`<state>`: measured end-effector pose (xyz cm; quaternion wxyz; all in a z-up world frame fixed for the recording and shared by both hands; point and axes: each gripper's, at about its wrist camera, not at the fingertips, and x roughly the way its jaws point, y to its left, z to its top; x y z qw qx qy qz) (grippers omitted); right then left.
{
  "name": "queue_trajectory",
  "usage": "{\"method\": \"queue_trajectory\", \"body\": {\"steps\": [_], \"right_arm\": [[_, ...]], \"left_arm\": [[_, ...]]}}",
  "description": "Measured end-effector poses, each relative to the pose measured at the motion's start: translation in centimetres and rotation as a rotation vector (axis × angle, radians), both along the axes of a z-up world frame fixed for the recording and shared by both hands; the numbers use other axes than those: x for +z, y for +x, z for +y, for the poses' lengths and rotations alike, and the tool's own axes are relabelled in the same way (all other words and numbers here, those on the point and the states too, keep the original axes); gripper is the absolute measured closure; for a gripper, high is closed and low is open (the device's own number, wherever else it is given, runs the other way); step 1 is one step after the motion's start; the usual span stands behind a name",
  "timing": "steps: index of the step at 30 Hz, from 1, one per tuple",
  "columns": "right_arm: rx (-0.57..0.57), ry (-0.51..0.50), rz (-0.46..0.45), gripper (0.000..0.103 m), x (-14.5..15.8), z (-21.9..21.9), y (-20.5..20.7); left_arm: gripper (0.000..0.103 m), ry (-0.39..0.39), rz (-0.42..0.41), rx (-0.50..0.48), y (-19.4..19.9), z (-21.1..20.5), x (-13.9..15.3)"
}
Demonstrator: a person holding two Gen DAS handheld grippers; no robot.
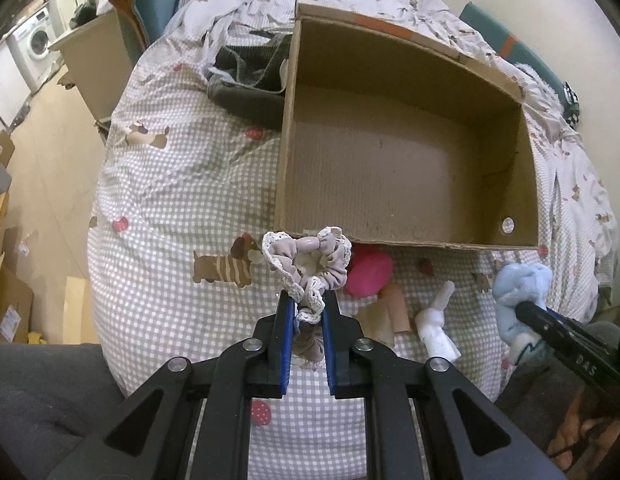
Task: Organize soft objects
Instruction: 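Grasp the beige lace scrunchie with the left gripper while the right grasps the blue plush sock, then carry the scrunchie and blue plush into the box and open both grippers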
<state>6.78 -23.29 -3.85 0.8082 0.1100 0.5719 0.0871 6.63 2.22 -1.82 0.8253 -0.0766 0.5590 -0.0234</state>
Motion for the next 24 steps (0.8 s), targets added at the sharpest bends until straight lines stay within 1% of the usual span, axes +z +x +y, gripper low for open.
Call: {"method": "queue_trajectory", "body": {"steps": [2, 4, 6, 9, 13, 16, 20, 24], "right_arm": [[0.01, -0.012, -0.012, 0.078, 0.9, -0.2, -0.6], [0.016, -0.024, -0.035, 0.078, 2.9, -1.2, -1.1], [0.024, -0.03, -0.077, 0.078, 5.0, -1.6, -1.6], [0.024, -0.018, -0.144, 0.078, 7.6, -2.0, -1.7], [0.049, 0.014, -0.238, 0.077, 9.9, -2.5, -1.4], [0.067, 0.02, -0.308, 0.077, 10.7, -2.3, -0.6], [0.062, 0.055, -0.346, 0.077, 10.4, -1.5, 1.1], [0.076, 0.049, -0.407, 0.077, 10.7, -1.0, 2.6]], "left_arm": [[0.091, 0.003, -0.027, 0.003, 0.0, 0.1, 0.8], [0.091, -0.012, -0.043, 0.017, 0.0, 0.3, 1.3], [0.091, -0.021, -0.054, 0.022, 0.0, 0.4, 1.6], [0.091, 0.004, -0.106, 0.003, -0.6, -0.1, 2.6], [0.091, 0.031, -0.17, -0.024, -0.8, -0.7, 3.9], [0.091, 0.019, -0.167, -0.014, 0.2, -0.7, 4.4], [0.091, 0.036, -0.172, -0.016, 1.7, -1.1, 5.0], [0.091, 0.047, -0.166, -0.02, 3.8, -1.6, 5.7]]}}
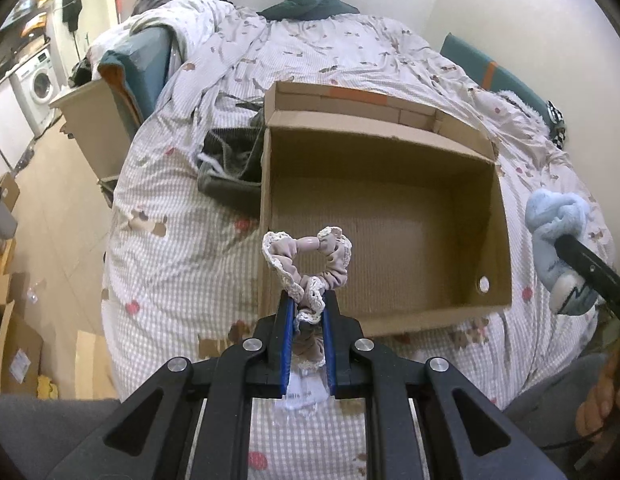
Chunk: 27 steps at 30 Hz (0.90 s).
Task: Organize soft objects
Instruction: 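Carry the scrunchie and blue plush into the box and open both grippers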
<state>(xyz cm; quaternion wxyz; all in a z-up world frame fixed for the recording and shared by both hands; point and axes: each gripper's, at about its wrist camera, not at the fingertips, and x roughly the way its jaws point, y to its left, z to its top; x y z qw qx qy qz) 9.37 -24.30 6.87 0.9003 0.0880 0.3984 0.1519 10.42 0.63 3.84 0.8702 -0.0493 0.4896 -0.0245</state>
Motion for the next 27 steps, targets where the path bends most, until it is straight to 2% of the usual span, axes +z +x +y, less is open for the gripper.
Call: {"method": "queue_trajectory", "body": {"steps": [6, 10, 16, 18, 21, 27], "right_arm": [[0.001, 0.002, 0.003, 0.077, -1.2, 0.4, 3.5], [-0.005, 0.008, 0.031, 0.077, -2.7, 0.8, 5.0], [0.005, -0.01, 0.117, 0.077, -6.4, 1.6, 5.6], [0.016, -0.063, 0.117, 0.077, -6.9, 2.1, 5.5], [0.016, -0.066, 0.125, 0.077, -7.4, 2.1, 5.7], [0.022, -0.09, 0.119, 0.077, -7.7, 2.4, 5.7]], "left_arm": [[0.091, -0.012, -0.014, 0.005, 3.5, -0.9, 0.6], [0.091, -0.022, -0.044, -0.002, 5.1, -1.3, -1.1], [0.091, -0.036, 0.002, 0.026, 5.3, -1.2, -4.5], [0.091, -0.021, -0.006, 0.021, 5.2, -1.3, -4.7], [0.091, 0.012, 0.001, 0.015, 5.3, -1.3, -4.9], [0.091, -0.002, 0.023, 0.019, 5.1, -1.2, -5.4]]}}
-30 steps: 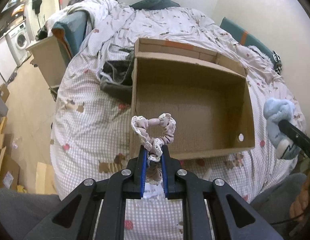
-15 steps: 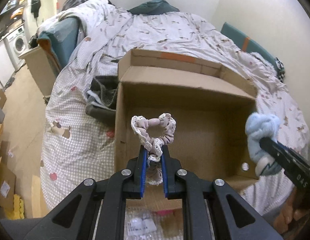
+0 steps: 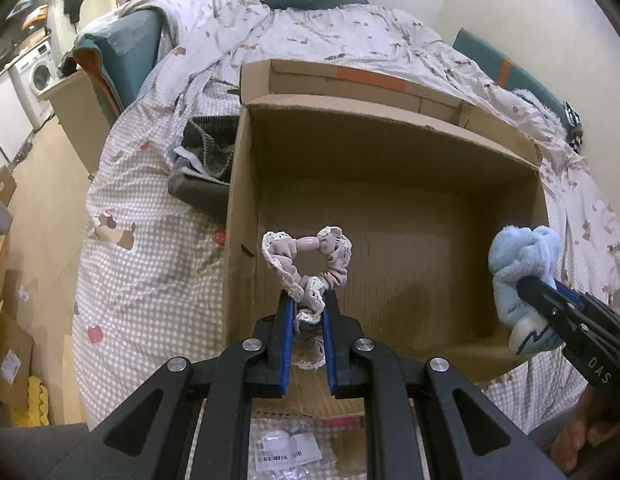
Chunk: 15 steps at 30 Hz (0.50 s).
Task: Organize soft objects
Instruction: 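Carry the scrunchie and blue plush into the box and open both grippers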
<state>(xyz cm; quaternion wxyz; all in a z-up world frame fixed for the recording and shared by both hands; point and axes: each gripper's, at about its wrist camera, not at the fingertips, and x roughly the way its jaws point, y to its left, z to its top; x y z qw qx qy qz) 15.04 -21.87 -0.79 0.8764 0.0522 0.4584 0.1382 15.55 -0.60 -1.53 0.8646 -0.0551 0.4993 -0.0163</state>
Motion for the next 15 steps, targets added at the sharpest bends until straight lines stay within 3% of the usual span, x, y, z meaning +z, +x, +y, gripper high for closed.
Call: {"method": "queue_trajectory", "body": {"steps": [4, 8, 15], "right_arm": [[0.003, -0.008, 0.004, 0.077, -0.2, 0.1, 0.0], [-0.002, -0.005, 0.008, 0.076, -0.3, 0.0, 0.0], [-0.008, 0.003, 0.017, 0.076, -0.5, -0.1, 0.2]], "left_arm": [[0.091, 0.008, -0.021, -0.018, -0.4, -0.5, 0.2], [0.087, 0.075, -0.051, -0.025, -0.6, -1.1, 0.5], [0.083, 0.084, -0.022, -0.043, -0.5, -1.3, 0.1]]}}
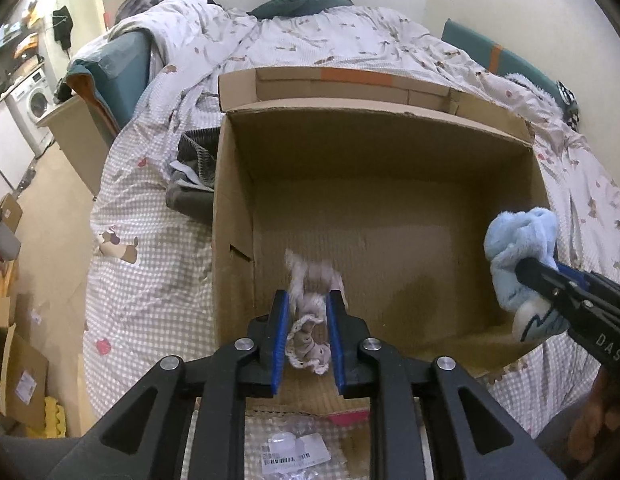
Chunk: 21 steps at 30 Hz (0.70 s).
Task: Organize soft objects
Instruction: 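Carry the scrunchie and blue plush into the box and open both grippers, then withdraw both grippers from the box toward the remaining items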
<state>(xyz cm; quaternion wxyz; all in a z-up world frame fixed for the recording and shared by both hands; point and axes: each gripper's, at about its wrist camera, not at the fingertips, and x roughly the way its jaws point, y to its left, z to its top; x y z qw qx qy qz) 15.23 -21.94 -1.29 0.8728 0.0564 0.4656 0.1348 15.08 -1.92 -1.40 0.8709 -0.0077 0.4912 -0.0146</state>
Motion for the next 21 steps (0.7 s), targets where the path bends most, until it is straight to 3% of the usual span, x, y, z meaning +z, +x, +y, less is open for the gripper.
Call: {"method": "queue_trajectory", "body": {"steps": [1, 3, 5, 7, 21], "right_arm": [[-0.001, 0.002, -0.001, 0.075, 0.0, 0.0, 0.0], [-0.004, 0.009, 0.001, 0.07, -0.1, -0.1, 0.1], [-0.013, 0.03, 0.006, 0.059, -0.1, -0.4, 0.1], [-0.028, 0.062, 0.003, 0.032, 0.1, -0.8, 0.2], [-0.034, 0.072, -0.013, 0.029, 0.4, -0.8, 0.1]], "left_arm": [[0.08, 0.003, 0.001, 0.0, 0.0, 0.0, 0.0], [0.056, 0.008, -0.006, 0.002, -0.1, 0.0, 0.1], [0.037, 0.014, -0.034, 0.008, -0.3, -0.1, 0.7], [0.035, 0.013, -0.061, 0.006, -0.5, -0.1, 1.1], [0.035, 0.065, -0.09, -0.007, -0.7, -0.7, 1.7]]}}
